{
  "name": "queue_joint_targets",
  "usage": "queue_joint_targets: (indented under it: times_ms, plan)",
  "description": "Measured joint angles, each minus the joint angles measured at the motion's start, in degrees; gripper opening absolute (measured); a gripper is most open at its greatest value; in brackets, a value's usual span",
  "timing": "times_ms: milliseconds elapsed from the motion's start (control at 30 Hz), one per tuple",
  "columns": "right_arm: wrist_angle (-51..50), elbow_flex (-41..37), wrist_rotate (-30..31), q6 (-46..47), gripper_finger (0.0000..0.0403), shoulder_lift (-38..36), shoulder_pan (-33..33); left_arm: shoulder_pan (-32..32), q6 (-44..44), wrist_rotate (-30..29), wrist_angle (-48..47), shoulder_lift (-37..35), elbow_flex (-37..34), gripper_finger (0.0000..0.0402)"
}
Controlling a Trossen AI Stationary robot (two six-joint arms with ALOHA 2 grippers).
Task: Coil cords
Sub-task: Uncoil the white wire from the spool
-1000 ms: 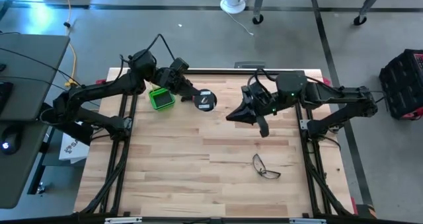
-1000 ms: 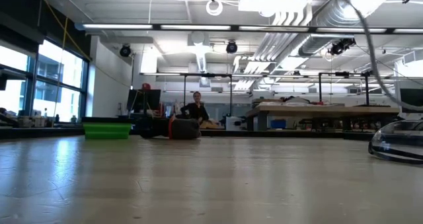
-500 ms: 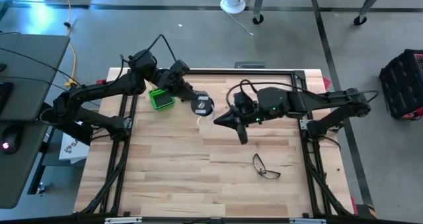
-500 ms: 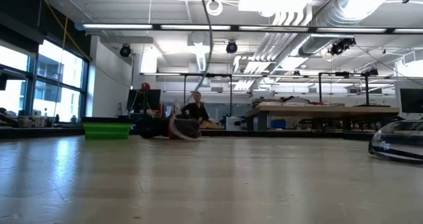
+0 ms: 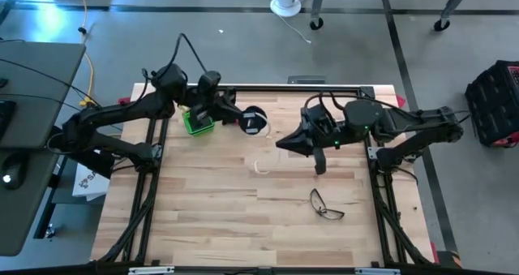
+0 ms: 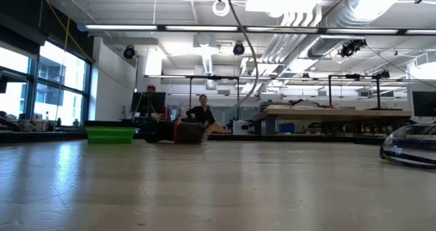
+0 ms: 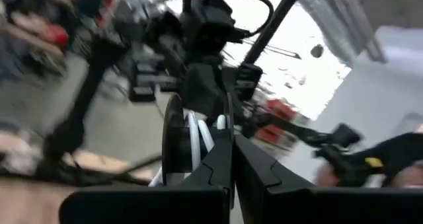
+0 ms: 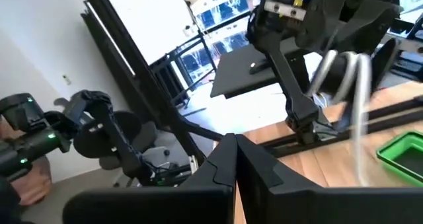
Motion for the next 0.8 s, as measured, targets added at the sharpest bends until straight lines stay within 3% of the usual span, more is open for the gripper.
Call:
queue_joint_targets:
  times_ms: [300, 400, 600, 800]
  plan:
    - [3.55, 0.00, 3.23, 0.81, 0.0000, 0.00, -0.30, -3.46, 16.01, -18.94, -1.14, -6.73, -6.40, 0.0000]
    - [3.15, 0.00, 7.74, 0.11, 0.0005, 0.02, -1.13, -4.02, 17.78, -24.03, 1.06, -8.18, -7.41, 0.0000]
    - [3.52, 0.00, 10.89, -0.02, 0.0071, 0.09, -3.78, -5.29, 13.25, -23.59, 14.21, -8.44, -7.38, 0.0000]
    - [5.51, 0.00, 10.81, -0.06, 0.0153, 1.09, -4.55, -6.09, 9.34, -22.24, 13.88, -8.16, -7.37, 0.0000]
